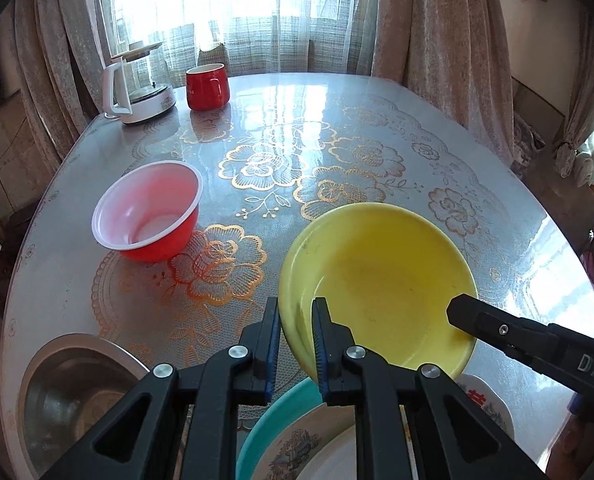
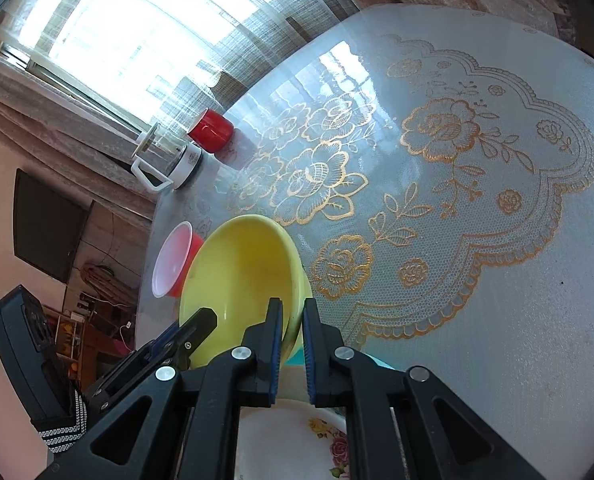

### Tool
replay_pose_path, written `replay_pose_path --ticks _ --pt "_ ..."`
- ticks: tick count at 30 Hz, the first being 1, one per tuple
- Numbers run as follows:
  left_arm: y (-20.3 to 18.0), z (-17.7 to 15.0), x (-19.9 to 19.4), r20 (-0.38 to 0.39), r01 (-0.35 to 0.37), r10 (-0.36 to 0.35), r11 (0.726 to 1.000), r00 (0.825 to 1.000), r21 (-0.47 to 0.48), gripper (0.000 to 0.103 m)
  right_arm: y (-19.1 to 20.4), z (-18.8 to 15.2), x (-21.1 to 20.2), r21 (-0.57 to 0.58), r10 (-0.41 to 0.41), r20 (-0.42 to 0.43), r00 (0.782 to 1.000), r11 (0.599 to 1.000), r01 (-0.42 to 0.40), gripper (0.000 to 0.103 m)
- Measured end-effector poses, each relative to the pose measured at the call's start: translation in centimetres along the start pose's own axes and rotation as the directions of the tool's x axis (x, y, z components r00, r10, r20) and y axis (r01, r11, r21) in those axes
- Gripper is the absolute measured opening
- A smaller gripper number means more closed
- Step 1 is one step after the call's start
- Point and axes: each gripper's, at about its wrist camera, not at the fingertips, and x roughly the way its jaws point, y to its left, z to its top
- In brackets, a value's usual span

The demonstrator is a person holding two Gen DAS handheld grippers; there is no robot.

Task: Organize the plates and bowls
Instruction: 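Lift the yellow bowl with the left tool and carry it over the steel bowl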

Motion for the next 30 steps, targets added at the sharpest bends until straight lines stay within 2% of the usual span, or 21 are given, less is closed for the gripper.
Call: replay_pose_path --ticks 16,30 --pt "1.0 -1.4 -4.0 0.069 0.005 -0.003 1.0 0.998 -0.02 0.015 1.8 -2.2 -2.0 -0.032 0.037 0.042 0.998 0.999 -0.036 0.01" --pt "3.2 -2.7 -6.6 0.105 -0.01 0.014 0.999 0.994 -0.037 0.016 4.4 -4.0 -1.9 -0.056 0.076 0.03 0.997 0.996 -0.074 0.01"
